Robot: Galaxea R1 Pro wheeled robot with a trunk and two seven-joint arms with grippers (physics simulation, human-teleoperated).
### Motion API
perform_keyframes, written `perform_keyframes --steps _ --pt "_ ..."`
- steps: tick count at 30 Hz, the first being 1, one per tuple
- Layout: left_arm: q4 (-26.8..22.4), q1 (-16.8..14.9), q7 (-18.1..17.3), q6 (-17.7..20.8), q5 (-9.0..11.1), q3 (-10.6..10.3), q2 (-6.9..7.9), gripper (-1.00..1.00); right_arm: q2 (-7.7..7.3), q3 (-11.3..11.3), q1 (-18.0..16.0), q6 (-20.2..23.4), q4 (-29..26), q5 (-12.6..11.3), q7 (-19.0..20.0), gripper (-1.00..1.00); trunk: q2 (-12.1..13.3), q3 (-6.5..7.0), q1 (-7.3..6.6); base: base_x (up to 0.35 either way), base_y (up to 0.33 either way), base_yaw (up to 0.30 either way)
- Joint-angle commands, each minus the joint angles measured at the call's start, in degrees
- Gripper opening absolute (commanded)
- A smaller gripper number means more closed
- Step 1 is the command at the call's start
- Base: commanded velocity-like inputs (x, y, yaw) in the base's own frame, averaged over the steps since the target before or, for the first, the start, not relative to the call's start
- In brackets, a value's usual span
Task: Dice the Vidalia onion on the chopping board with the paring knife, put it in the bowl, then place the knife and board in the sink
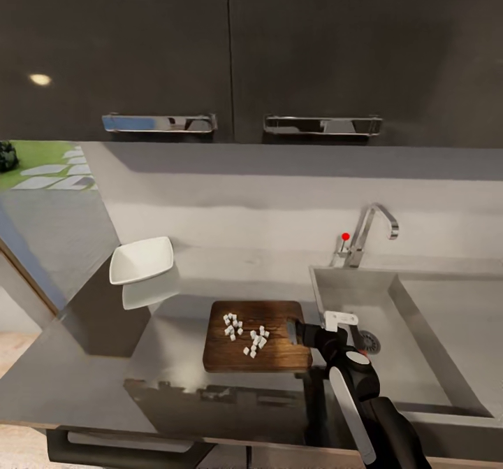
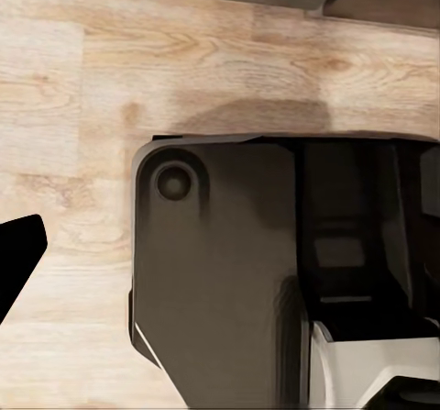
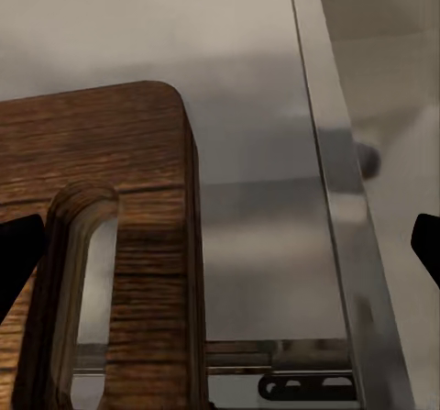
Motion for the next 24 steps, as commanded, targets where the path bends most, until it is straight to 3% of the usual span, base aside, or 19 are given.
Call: perform_keyframes --steps 1,24 --pt "0.0 0.0 -0.1 -0.1 0.6 -0.1 0.08 1.00 0.01 0.1 0.0 0.2 0.1 -0.6 -0.6 1.00 -0.1 -0.19 0.03 0.000 -0.002 0.000" --pt "1.2 0.0 -0.2 -0.1 0.6 -0.1 0.05 1.00 0.03 0.1 0.0 0.1 0.7 -0.6 -0.5 1.00 -0.1 -2.33 0.03 0.000 0.009 0.000"
